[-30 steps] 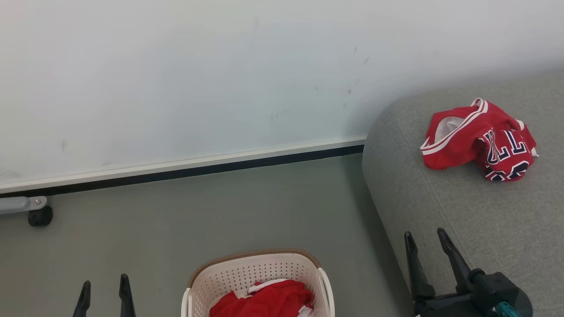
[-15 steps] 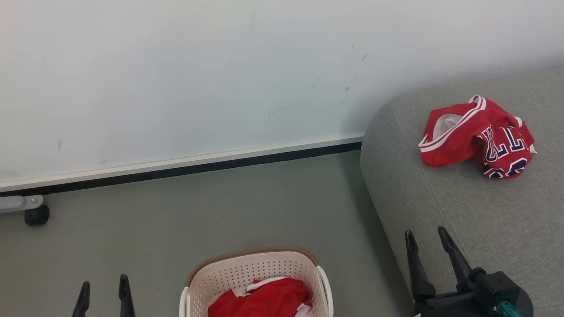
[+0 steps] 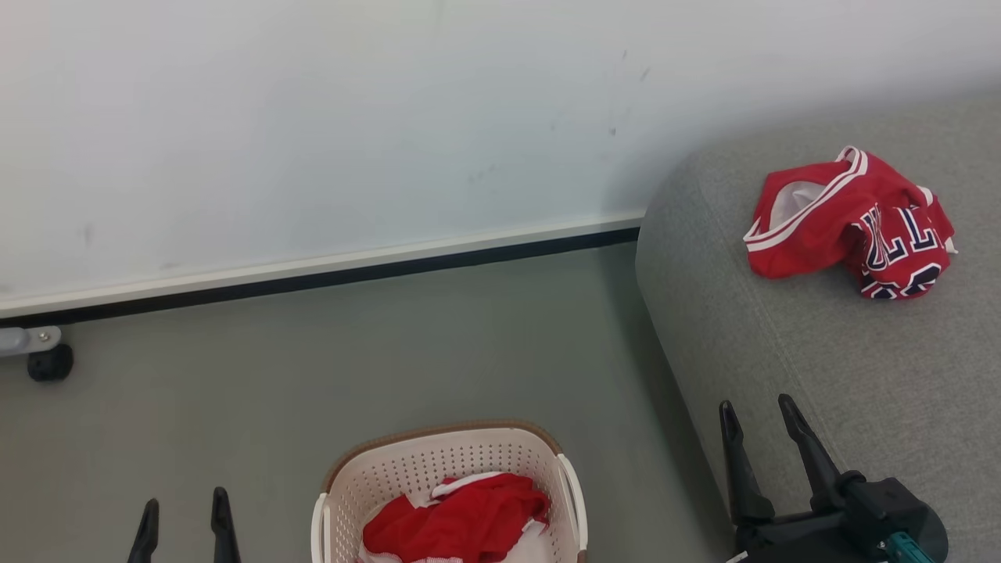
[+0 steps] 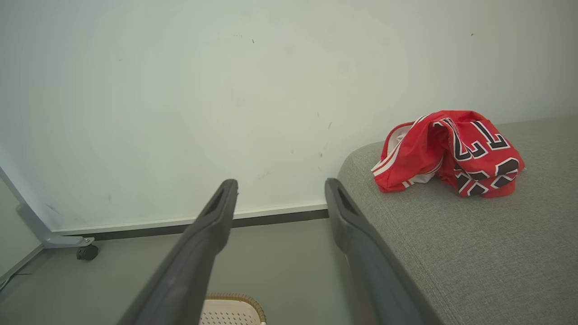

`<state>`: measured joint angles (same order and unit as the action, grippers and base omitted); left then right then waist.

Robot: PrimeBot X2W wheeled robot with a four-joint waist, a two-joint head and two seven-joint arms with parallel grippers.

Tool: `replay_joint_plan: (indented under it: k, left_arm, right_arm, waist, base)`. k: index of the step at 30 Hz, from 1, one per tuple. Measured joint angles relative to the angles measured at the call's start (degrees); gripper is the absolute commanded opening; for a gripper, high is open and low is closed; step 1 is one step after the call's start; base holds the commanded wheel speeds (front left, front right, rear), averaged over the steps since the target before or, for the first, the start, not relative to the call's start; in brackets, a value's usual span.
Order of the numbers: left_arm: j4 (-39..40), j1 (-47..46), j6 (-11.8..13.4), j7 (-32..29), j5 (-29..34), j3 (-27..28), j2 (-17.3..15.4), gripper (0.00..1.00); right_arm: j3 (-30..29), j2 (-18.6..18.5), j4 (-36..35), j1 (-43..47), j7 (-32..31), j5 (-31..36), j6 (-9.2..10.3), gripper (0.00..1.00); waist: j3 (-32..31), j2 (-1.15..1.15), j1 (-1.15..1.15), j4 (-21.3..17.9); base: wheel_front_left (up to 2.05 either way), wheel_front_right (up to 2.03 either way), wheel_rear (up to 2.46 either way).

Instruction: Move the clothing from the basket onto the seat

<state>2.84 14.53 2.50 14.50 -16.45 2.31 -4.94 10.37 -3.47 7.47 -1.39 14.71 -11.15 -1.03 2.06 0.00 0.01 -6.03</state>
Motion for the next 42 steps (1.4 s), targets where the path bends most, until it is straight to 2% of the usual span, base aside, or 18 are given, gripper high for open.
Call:
replay_joint_plan:
  k: [5, 13, 23, 42]
  left_arm:
    - [0.25, -0.57, -0.08, -0.01, 0.48, -1.44, -0.05, 1.0]
    - [-1.33, -7.58, -2.18, -1.64, 3.36, -5.87, -0.78, 1.0]
    - [-9.85, -17.34, -5.91, -6.12, 7.21, -13.01, -1.45, 1.0]
    - [-27.46, -34.49, -8.06, -13.69, 13.61, -20.14, -1.27, 1.0]
  right_arm:
    - [-0.11, 0.02, -1.24, -0.38, 0.0, 0.0, 0.01, 1.0]
    - [-0.68, 0.09, -3.41, -2.82, 0.0, 0.0, 0.1, 1.0]
    - [-2.46, 0.12, -6.02, -6.67, 0.0, 0.0, 1.11, 1.0]
    - [-1.99, 0.15, -12.61, -15.91, 0.01, 0.63, 1.59, 1.0]
  waist:
    - [1.97, 0.0, 0.0, -0.31]
    - [6.67, 0.01, 0.0, -0.89]
    - [14.39, 0.01, 0.01, -2.29]
    - [30.28, 0.01, 0.0, -6.59]
  base:
    - [0.0, 0.0, 0.0]
    - [0.0, 0.0, 0.0]
    - [0.0, 0.0, 0.0]
    - [0.0, 0.0, 0.0]
